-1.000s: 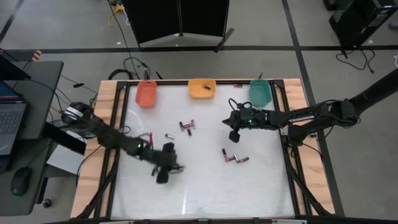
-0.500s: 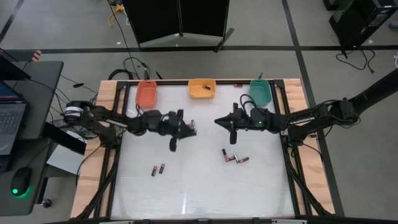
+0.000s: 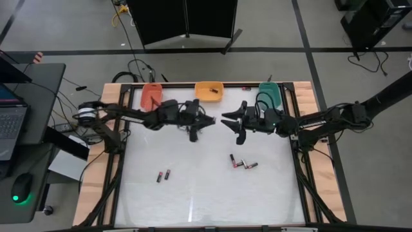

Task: Sort batteries
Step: Put the black battery into the green bin

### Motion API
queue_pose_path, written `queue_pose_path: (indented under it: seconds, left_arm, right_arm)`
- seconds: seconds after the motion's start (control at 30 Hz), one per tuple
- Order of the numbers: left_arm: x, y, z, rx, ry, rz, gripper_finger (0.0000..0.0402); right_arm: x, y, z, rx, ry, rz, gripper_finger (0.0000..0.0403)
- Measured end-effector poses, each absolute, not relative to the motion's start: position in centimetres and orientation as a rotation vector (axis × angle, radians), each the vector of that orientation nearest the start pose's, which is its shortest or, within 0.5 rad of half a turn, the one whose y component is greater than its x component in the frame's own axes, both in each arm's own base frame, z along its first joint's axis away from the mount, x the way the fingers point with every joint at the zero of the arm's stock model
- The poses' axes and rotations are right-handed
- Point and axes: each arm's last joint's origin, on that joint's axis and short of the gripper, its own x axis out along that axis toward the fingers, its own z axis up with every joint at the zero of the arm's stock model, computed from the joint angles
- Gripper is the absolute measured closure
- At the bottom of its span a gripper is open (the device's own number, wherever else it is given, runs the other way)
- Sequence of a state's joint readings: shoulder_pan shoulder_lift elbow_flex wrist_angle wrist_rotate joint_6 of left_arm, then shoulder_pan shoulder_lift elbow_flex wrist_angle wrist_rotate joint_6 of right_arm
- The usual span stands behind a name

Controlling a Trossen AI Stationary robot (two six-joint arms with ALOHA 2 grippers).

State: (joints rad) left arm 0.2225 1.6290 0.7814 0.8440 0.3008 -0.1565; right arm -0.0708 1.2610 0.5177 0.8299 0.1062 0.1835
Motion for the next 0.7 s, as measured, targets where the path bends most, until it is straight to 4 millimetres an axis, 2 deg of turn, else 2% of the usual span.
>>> queue_pose_path:
  seconds: [0.2,0.4,0.57,0.7]
  left_arm:
    - [35.6,7.3,22.3,-0.135,0.001,-0.135,0.0355]
    - [36.2,7.8,22.5,-0.131,-0.012,-0.164,0.0355]
    - [36.2,8.0,22.8,-0.142,-0.036,-0.16,0.0355]
    - [36.2,8.0,22.8,-0.142,-0.035,-0.16,0.0355]
  right_arm:
    - [25.6,-2.3,24.1,0.182,-0.089,-0.219,0.0227]
    - [25.6,-2.3,23.9,0.159,-0.07,-0.246,0.0227]
    - [25.6,-2.3,23.9,0.157,-0.069,-0.246,0.0244]
    - [25.6,-2.3,23.9,0.152,-0.069,-0.246,0.0281]
